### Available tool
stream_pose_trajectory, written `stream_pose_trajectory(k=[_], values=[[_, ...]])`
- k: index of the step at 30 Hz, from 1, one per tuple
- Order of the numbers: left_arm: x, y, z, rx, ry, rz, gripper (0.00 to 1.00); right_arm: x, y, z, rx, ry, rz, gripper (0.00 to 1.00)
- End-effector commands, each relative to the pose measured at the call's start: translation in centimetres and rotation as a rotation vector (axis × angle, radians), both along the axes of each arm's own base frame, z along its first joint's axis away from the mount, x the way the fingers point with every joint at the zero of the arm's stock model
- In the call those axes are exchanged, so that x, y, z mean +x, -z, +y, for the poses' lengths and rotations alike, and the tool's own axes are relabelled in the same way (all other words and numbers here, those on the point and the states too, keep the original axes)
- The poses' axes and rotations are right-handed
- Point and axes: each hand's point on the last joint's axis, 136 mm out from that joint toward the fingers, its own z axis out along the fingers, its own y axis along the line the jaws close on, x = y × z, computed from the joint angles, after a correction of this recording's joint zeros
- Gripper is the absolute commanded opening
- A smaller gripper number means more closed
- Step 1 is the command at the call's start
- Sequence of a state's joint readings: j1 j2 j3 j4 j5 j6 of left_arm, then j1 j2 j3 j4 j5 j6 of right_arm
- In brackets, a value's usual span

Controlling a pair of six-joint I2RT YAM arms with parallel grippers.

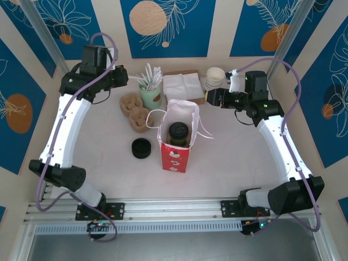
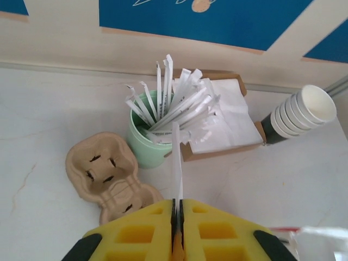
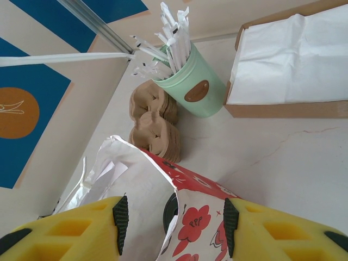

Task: Pack the takeout coffee

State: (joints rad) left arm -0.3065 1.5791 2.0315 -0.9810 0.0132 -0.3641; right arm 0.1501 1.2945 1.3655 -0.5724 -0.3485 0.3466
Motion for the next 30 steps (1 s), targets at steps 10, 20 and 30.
stream_pose_trajectory(k=[10,20,30], values=[[-13.0,-8.7,-2.9,0.015,0.362,-0.16,0.16,0.4,-0.7,-0.6,-0.002,-0.007,-0.005,0.52],[-19.5,-5.6,-8.3,-0.052,0.744,0.003,0.17,0.5,-0.7,-0.9,0.008,-0.003,0.001,0.52],[-20.0,-0.4,-11.4,0.023,0.829,0.144,0.16,0.4,0.0,-0.8,0.019,-0.006,0.024,0.52]])
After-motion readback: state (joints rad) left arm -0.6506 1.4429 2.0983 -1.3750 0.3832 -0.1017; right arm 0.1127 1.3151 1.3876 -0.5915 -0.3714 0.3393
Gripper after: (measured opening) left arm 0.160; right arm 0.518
